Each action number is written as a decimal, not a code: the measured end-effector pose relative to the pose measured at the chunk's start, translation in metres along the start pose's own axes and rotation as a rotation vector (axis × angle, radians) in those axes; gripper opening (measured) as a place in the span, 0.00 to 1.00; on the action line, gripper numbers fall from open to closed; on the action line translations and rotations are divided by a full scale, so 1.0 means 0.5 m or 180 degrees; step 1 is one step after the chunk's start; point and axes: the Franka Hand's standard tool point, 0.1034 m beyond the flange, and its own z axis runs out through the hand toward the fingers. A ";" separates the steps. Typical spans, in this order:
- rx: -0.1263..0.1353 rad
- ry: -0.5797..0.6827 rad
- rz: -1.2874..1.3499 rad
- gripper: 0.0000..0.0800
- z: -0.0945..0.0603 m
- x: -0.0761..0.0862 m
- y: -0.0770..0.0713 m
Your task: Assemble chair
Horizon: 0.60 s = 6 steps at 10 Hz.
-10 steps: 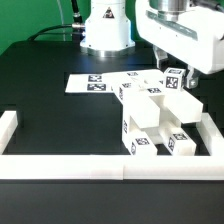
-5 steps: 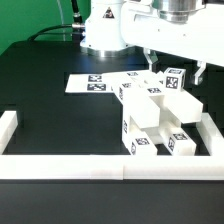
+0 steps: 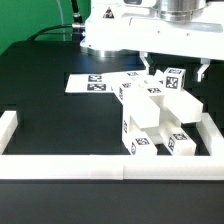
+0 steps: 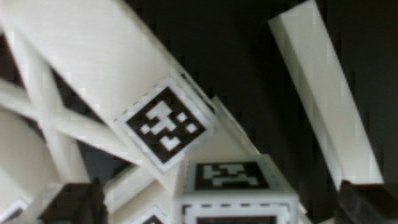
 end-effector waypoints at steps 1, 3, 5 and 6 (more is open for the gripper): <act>0.0000 0.0000 0.0005 0.81 0.000 0.001 0.001; 0.0000 0.0000 0.0047 0.67 0.000 0.001 0.001; 0.0000 -0.0001 0.0150 0.44 0.001 0.000 0.001; 0.0000 -0.0001 0.0147 0.44 0.001 0.000 0.002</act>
Offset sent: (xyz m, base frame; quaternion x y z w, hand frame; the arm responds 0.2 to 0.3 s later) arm 0.0000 0.0000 0.0000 0.0000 0.0000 0.0000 1.0000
